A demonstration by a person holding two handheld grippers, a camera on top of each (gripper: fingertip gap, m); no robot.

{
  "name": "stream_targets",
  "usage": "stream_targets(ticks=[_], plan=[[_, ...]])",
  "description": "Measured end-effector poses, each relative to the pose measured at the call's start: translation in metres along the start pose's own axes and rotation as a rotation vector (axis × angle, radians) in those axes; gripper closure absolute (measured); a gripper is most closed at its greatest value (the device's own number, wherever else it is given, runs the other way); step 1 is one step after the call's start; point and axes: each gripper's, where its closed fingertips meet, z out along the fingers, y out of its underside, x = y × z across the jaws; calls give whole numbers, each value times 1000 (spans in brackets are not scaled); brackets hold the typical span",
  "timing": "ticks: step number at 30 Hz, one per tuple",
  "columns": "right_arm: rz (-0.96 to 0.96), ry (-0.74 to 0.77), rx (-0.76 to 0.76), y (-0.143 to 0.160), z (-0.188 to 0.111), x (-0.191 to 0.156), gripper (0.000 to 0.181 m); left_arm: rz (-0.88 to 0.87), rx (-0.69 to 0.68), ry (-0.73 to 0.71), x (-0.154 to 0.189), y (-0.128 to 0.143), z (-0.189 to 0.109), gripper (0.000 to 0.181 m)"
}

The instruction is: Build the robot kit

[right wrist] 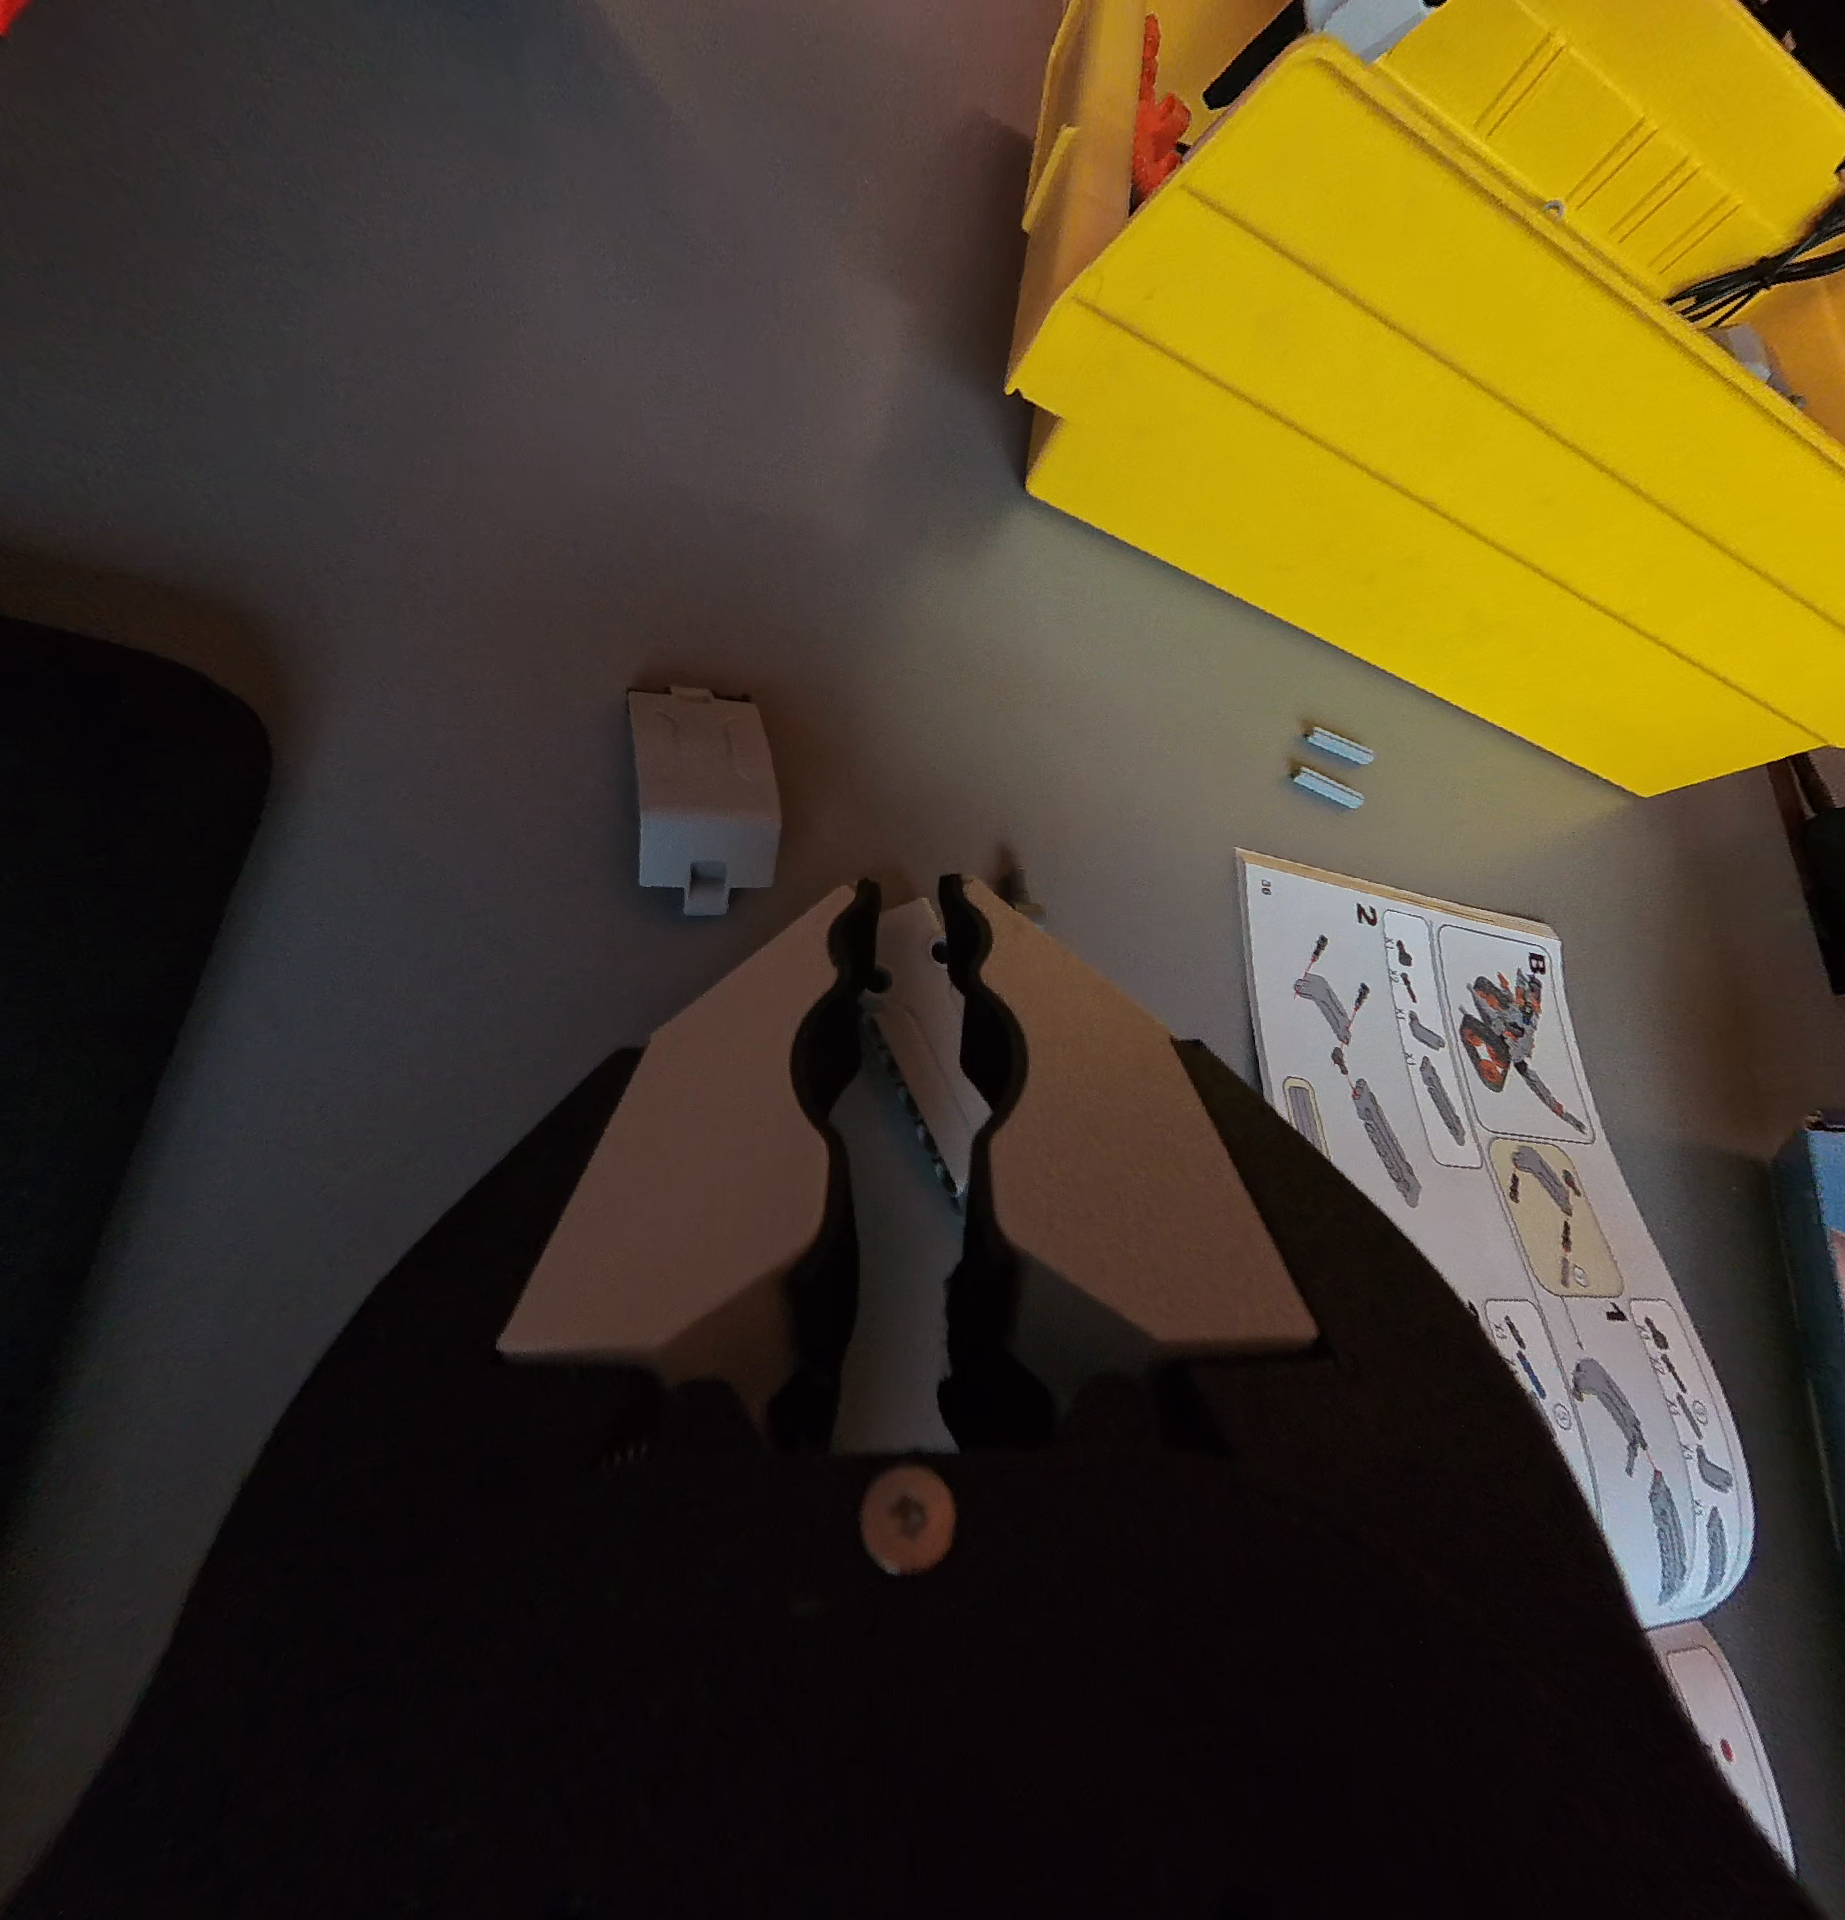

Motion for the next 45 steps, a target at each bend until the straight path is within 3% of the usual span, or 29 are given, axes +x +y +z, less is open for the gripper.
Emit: stream_targets(ticks=[6,9,16,26,28,30,34,37,42,45], plan=[[-10,3,-15,3,0,0,169,62,-81,1,6,10,9,138],[-19,8,-19,3,0,0,169,89,-106,-5,7,12,11,158],[-34,6,-32,4,1,-2,169,66,47,-57,-4,-8,-10,160],[-41,13,-37,5,1,-1,170,-37,335,-81,-24,-59,-46,160],[-42,13,-37,5,1,-1,169,-50,318,-73,-26,-60,-41,159],[-42,13,-37,5,1,-1,169,-59,274,-72,-28,-57,-34,142],[-48,15,-40,5,1,-1,169,-58,216,-101,-25,-43,-31,131],[-53,17,-43,5,1,-1,169,-14,218,-97,-10,-32,-36,137],[-60,16,-47,5,1,-2,170,120,28,-79,10,8,-13,141],[-61,15,-49,5,2,-2,170,153,-14,-73,11,8,-6,150]])
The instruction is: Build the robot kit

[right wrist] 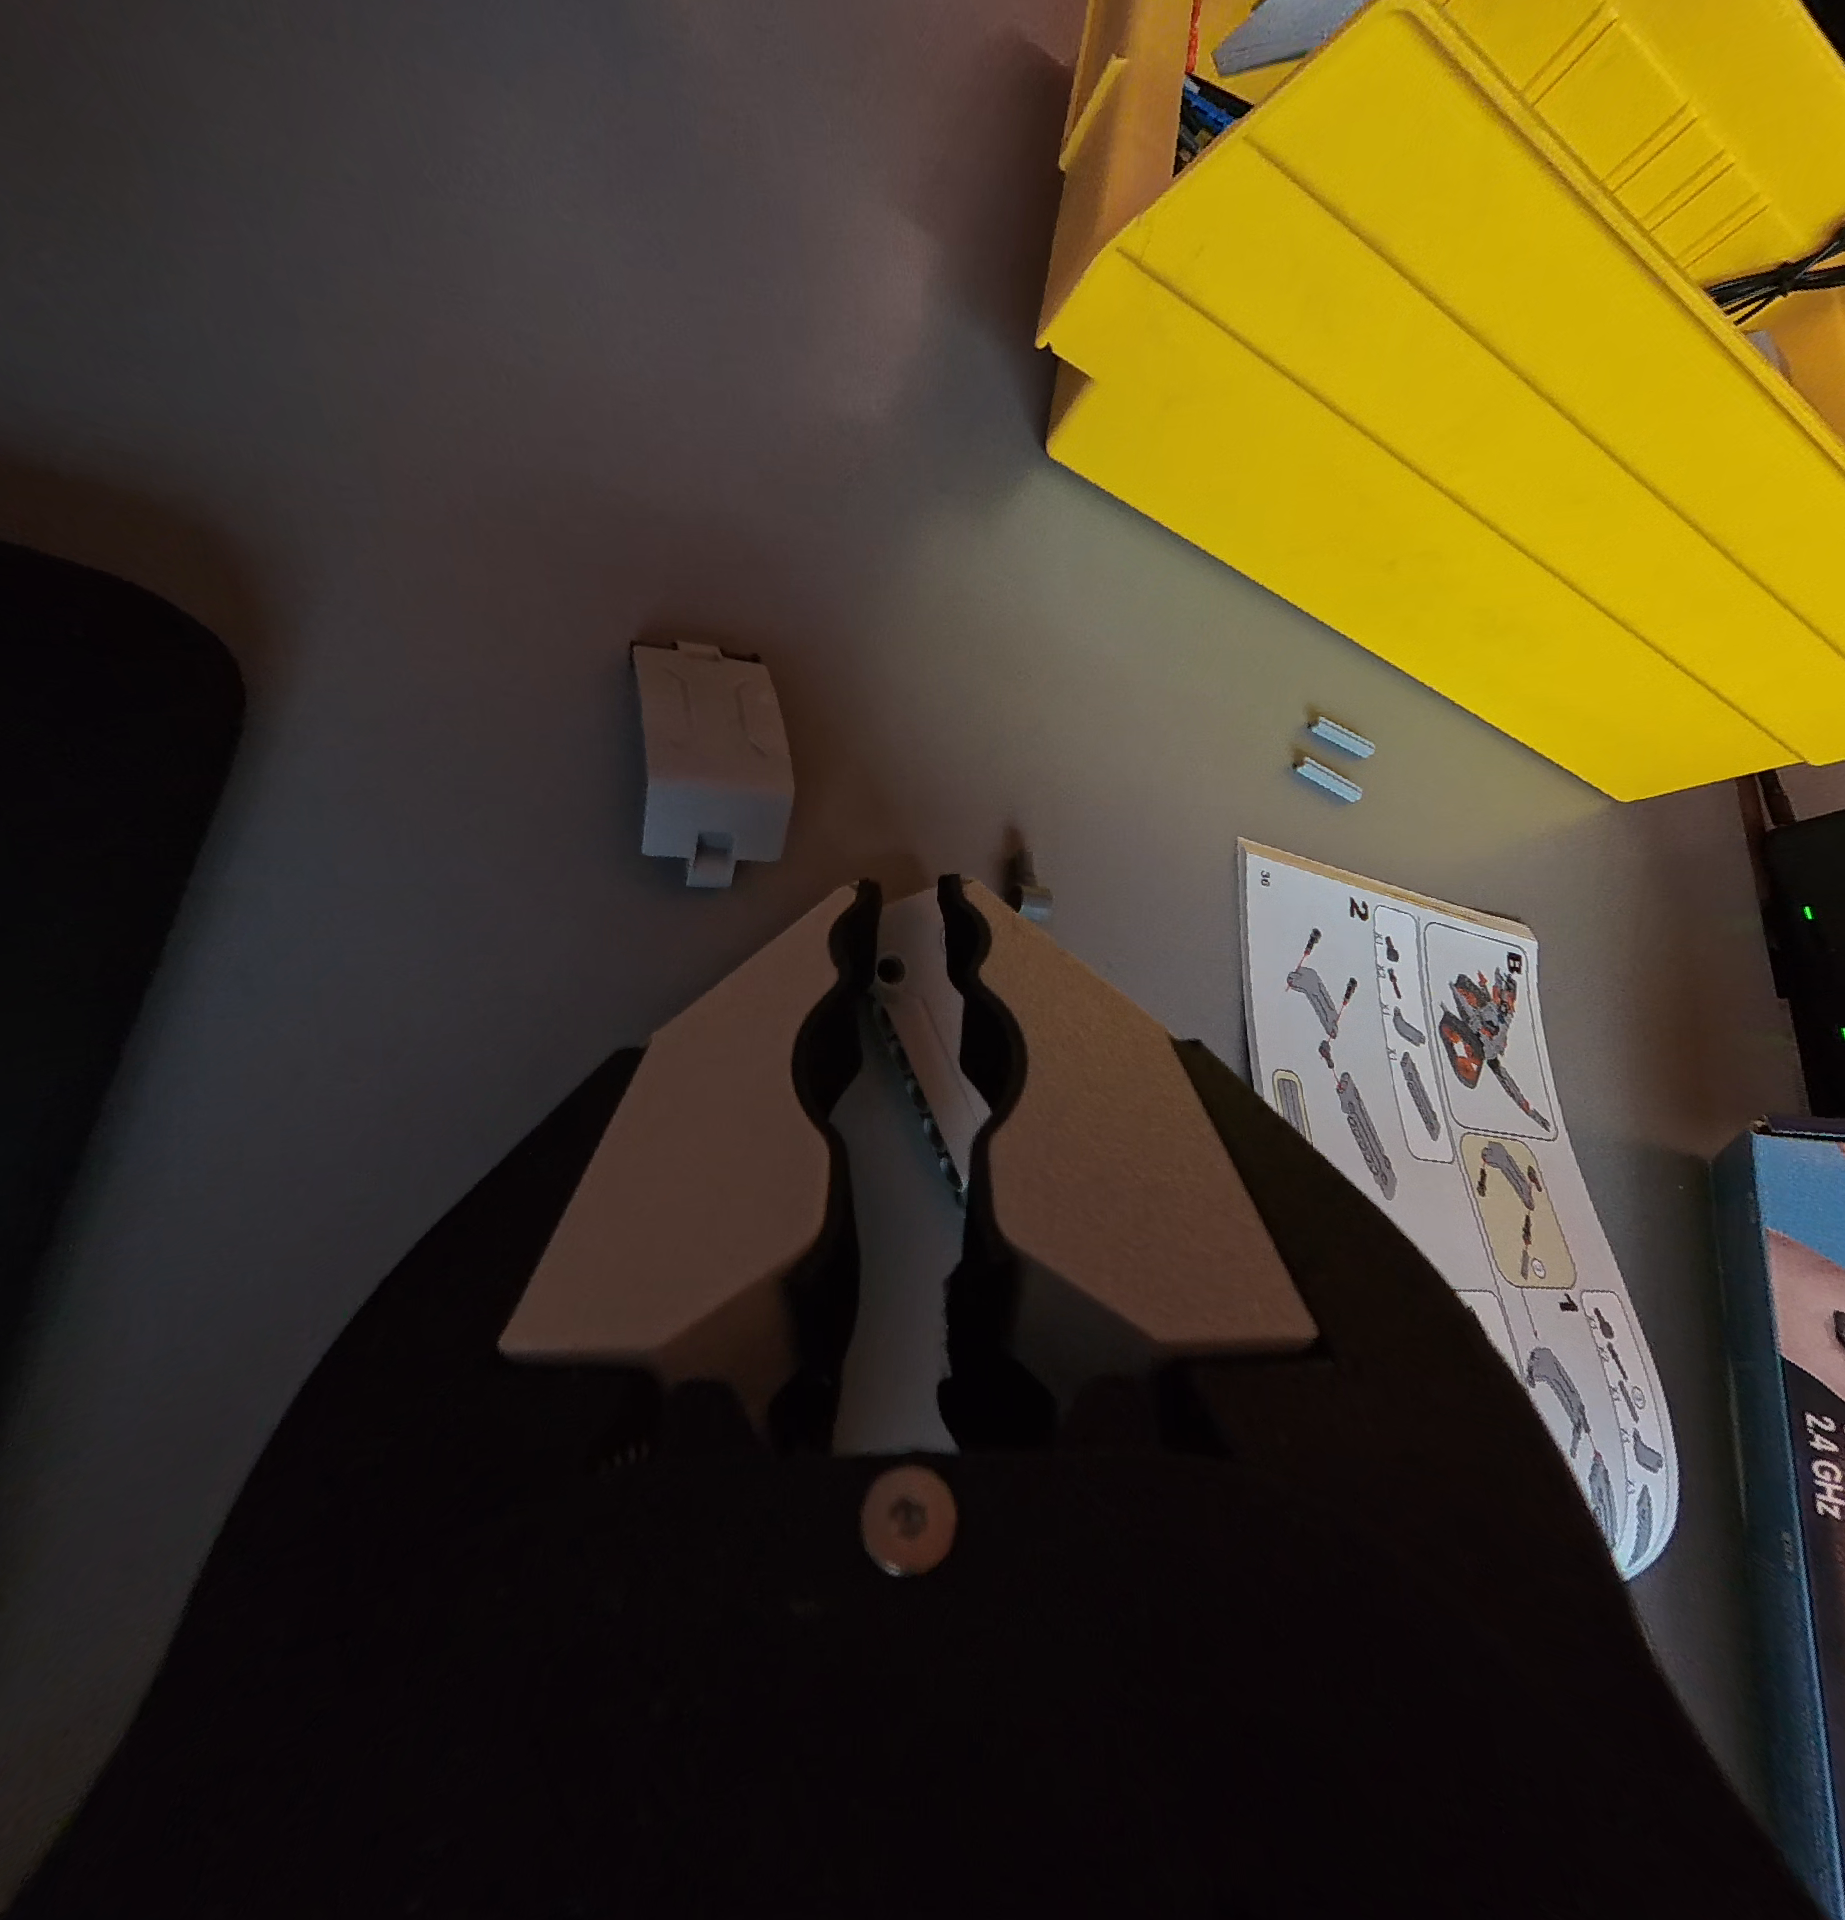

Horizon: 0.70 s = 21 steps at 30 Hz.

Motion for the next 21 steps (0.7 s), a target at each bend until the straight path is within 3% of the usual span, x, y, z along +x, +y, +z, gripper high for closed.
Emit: stream_targets(ticks=[21], plan=[[-17,3,-17,2,0,-1,170,18,-60,66,6,-17,18,158]])
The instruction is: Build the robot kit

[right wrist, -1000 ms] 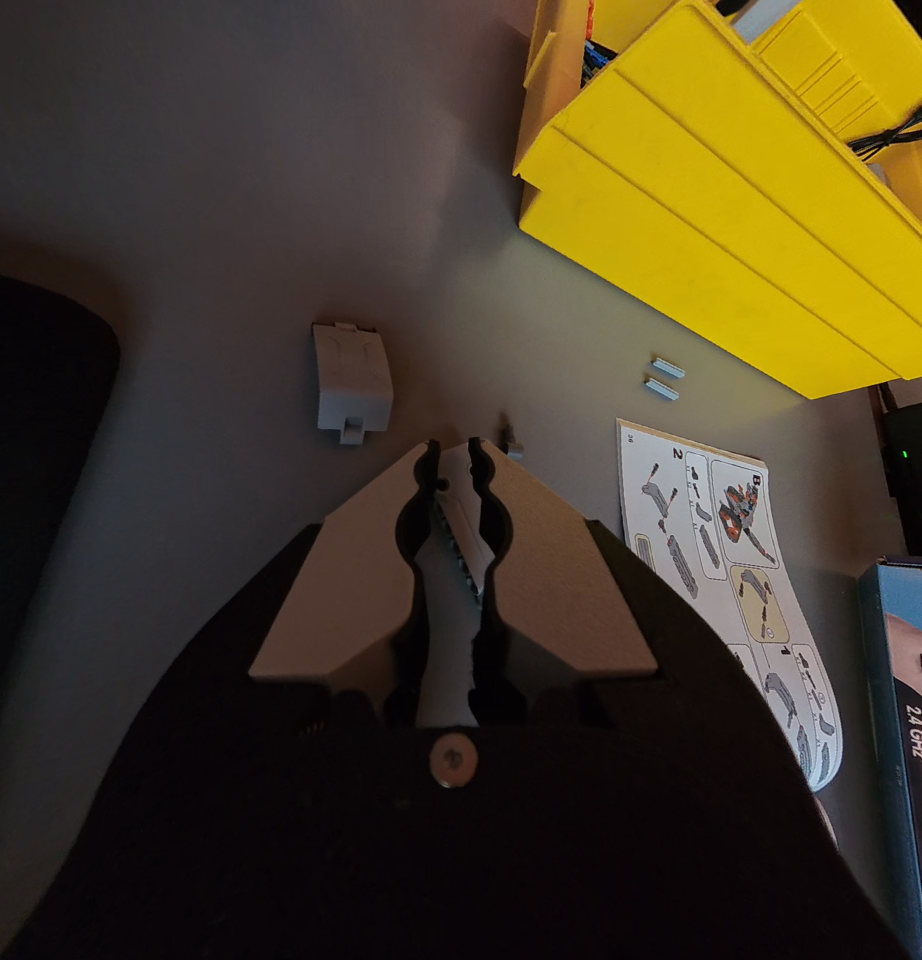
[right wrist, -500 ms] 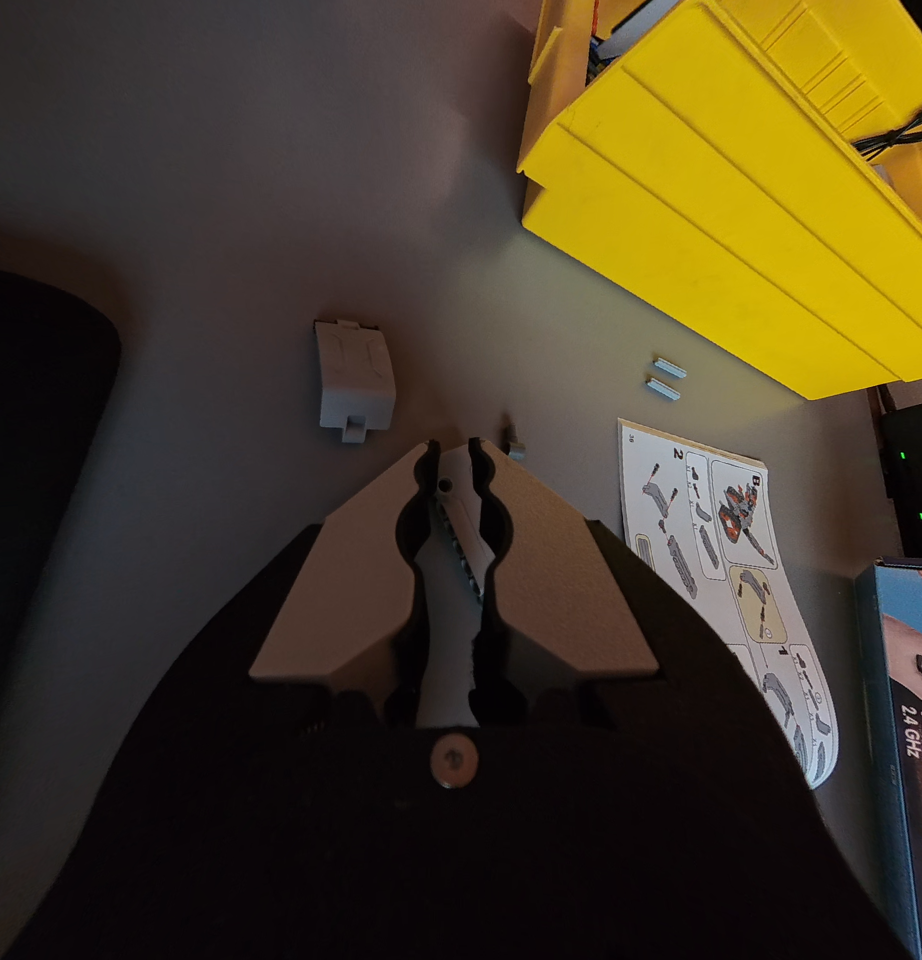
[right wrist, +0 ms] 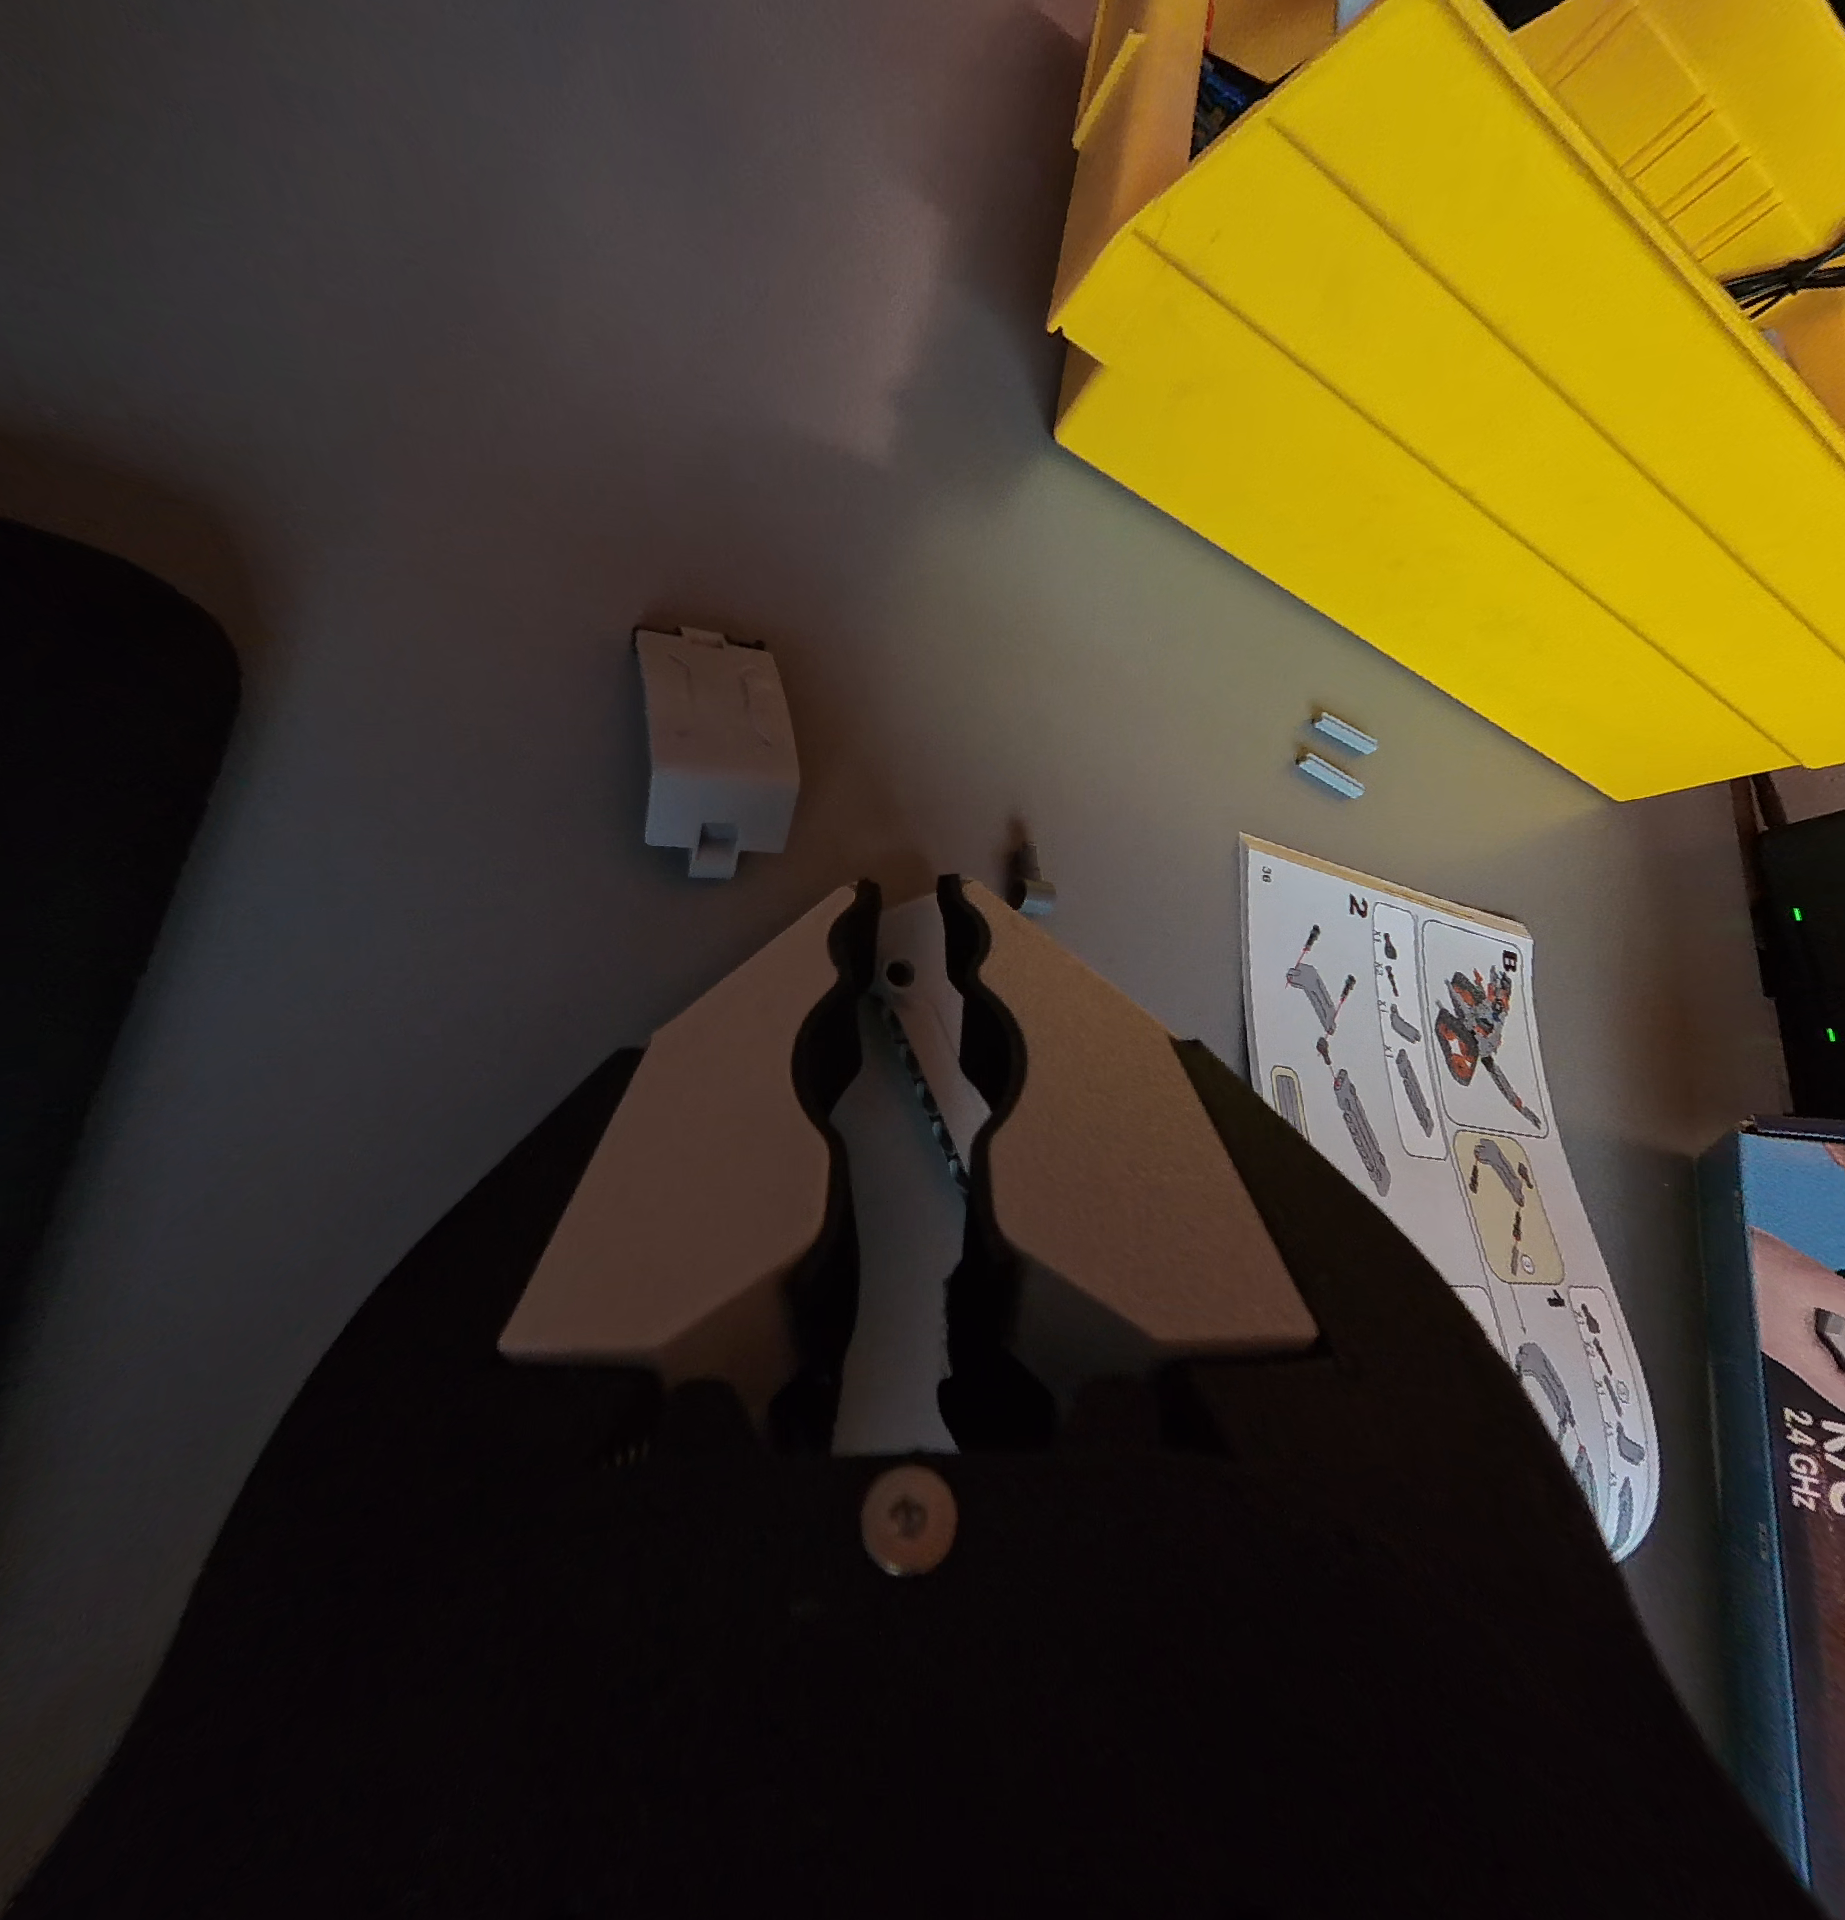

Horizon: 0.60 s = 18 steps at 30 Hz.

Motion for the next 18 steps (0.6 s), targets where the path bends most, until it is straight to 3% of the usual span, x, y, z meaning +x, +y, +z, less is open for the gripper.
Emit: stream_targets(ticks=[18], plan=[[-12,3,-13,1,0,0,170,-3,-28,-11,1,0,3,160]])
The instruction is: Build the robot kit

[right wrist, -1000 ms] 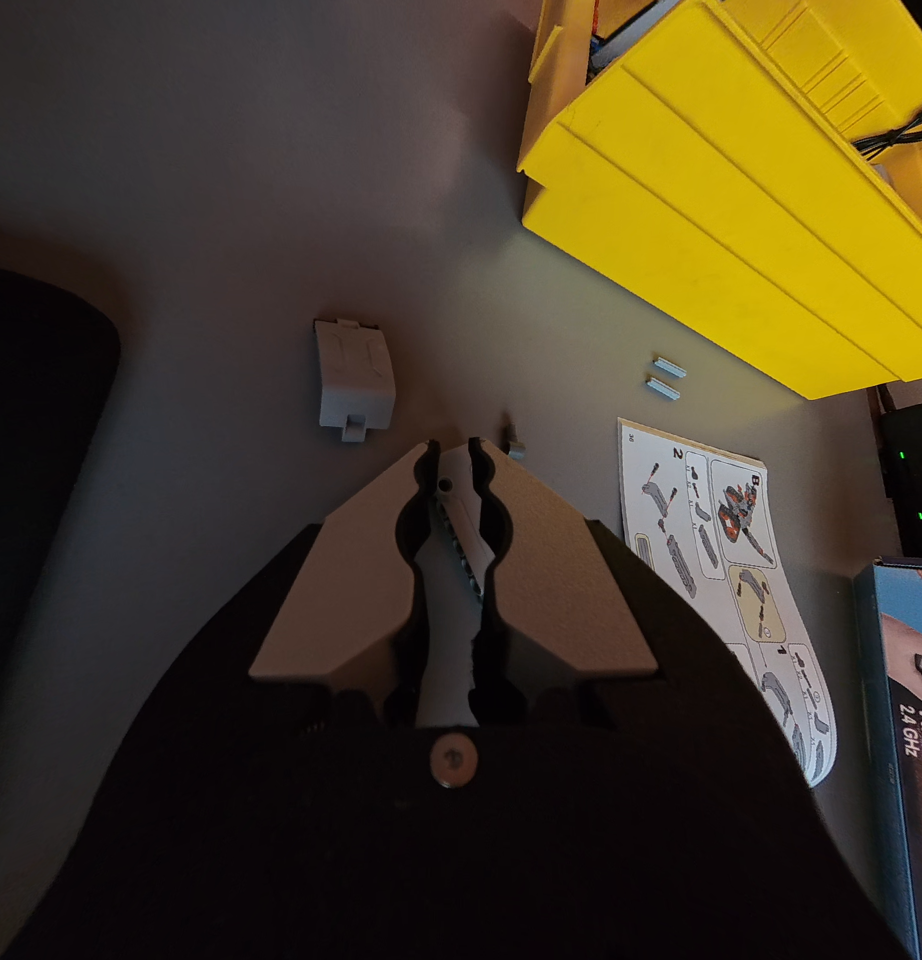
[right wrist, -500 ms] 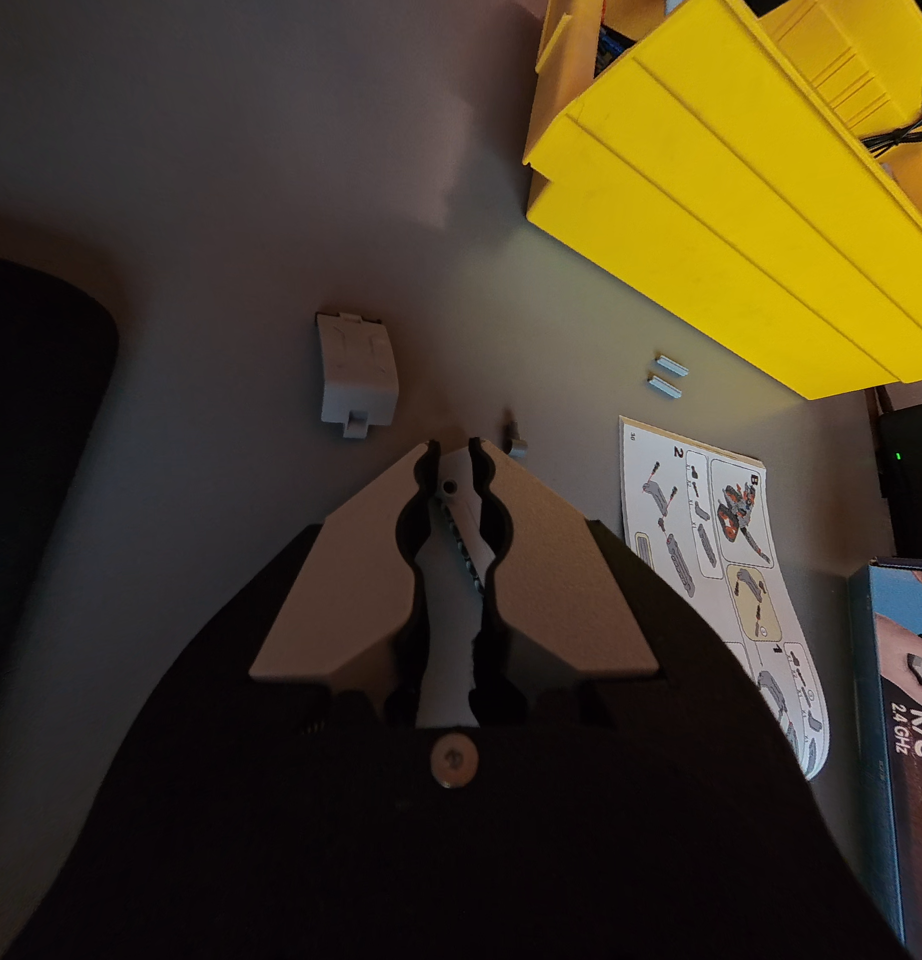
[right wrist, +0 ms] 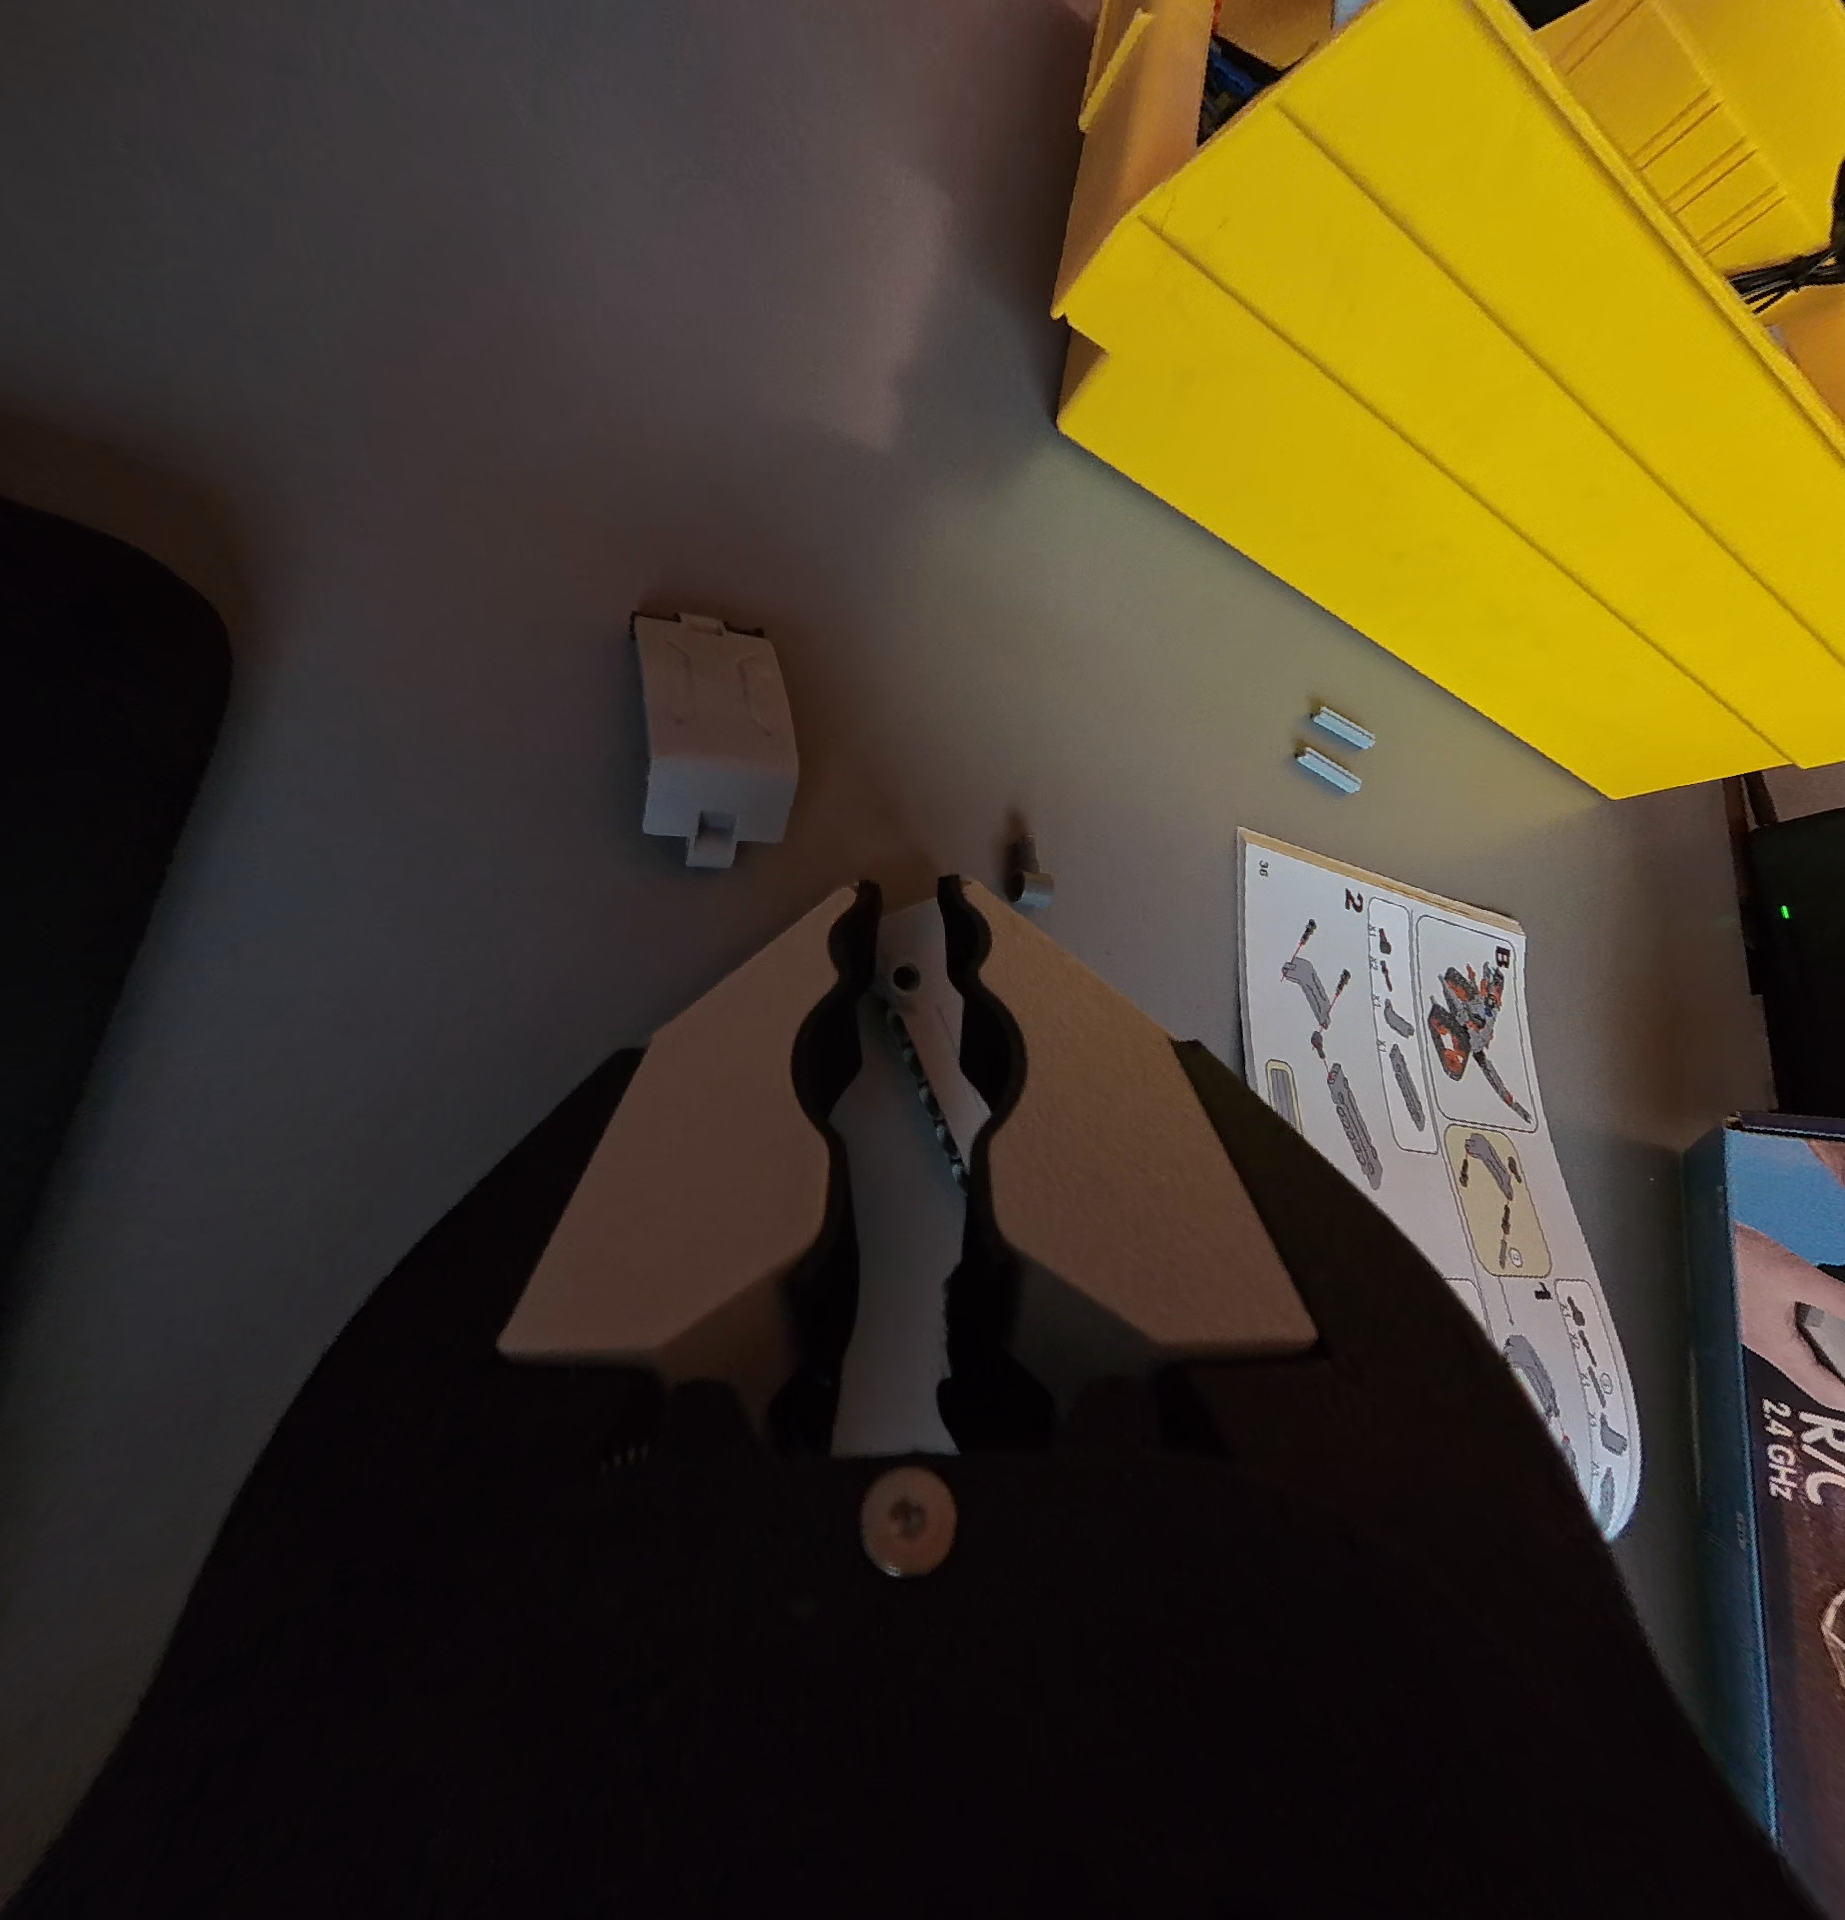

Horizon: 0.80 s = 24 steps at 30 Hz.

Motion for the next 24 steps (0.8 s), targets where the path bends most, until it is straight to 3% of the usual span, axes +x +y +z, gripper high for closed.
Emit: stream_targets(ticks=[24], plan=[[-24,-6,-17,1,1,-3,170,5,-2,24,-1,5,0,173]])
